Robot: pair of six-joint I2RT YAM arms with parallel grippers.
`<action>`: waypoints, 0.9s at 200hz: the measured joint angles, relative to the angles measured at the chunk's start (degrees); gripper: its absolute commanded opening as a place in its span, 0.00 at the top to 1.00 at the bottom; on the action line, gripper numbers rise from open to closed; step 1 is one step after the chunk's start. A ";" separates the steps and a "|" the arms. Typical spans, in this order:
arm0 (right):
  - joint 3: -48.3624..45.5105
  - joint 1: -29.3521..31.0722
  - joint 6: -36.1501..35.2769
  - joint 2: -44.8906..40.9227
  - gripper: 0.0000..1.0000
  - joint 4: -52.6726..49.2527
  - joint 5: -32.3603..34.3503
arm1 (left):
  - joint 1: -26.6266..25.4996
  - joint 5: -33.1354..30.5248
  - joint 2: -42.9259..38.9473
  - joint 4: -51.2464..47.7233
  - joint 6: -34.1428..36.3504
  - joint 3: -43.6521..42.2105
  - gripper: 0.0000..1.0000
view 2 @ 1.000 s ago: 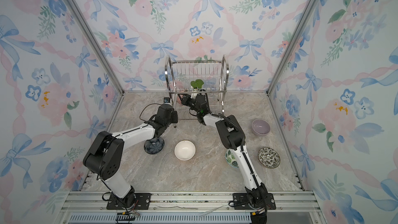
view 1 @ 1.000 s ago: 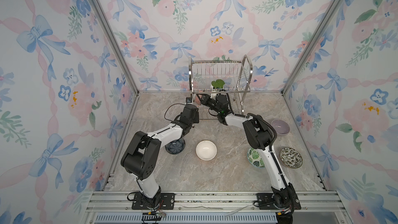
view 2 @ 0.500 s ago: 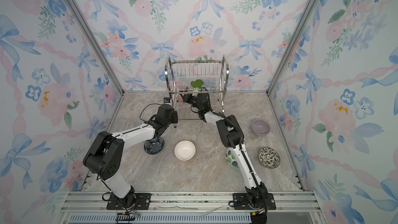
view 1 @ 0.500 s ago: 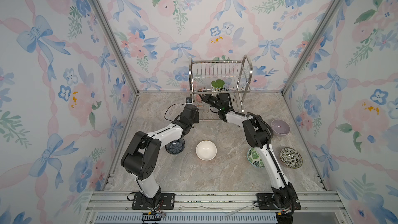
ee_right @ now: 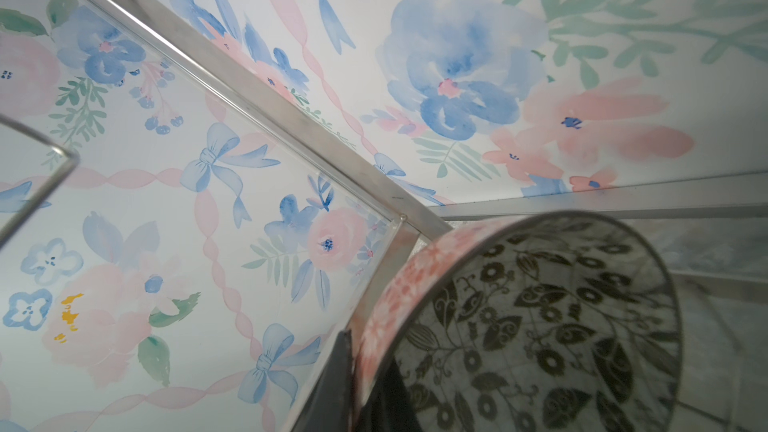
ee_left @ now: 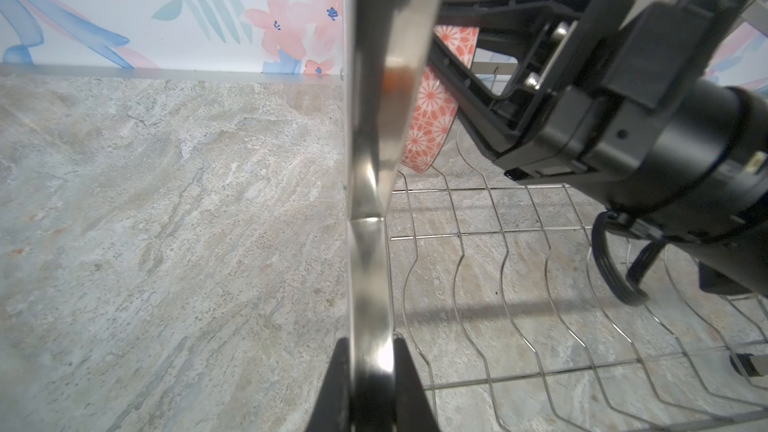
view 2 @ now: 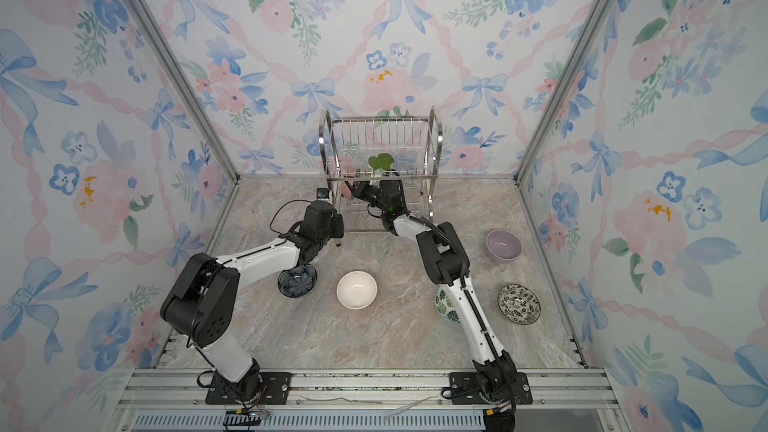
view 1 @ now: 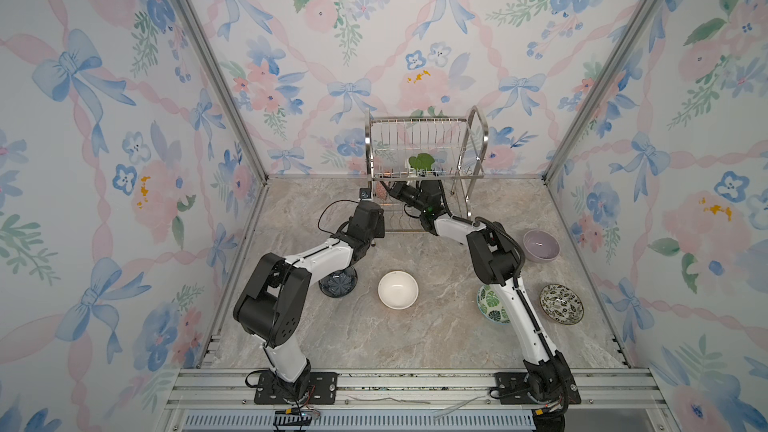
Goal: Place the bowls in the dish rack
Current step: 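Set the bowl into a rack slot and open the right gripper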
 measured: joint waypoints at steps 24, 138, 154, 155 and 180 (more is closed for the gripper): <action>-0.07 -0.33 0.00 0.02 1.00 0.07 -0.22 | 0.00 0.00 0.00 -0.02 0.02 0.00 1.00; -4.04 -2.19 -0.50 -0.11 1.00 5.09 -6.03 | -0.11 -0.46 0.00 -0.04 0.00 0.00 1.00; -4.31 -2.47 -0.66 -0.35 1.00 5.03 -6.49 | -0.11 -0.52 0.00 -0.04 0.00 0.00 1.00; -4.31 -2.47 -0.68 -0.37 1.00 5.01 -6.58 | -0.11 -0.50 0.00 -0.04 0.00 0.00 1.00; -4.85 -2.84 -1.79 -1.03 0.99 4.07 -7.78 | -0.24 -0.48 0.00 -0.04 0.02 0.00 1.00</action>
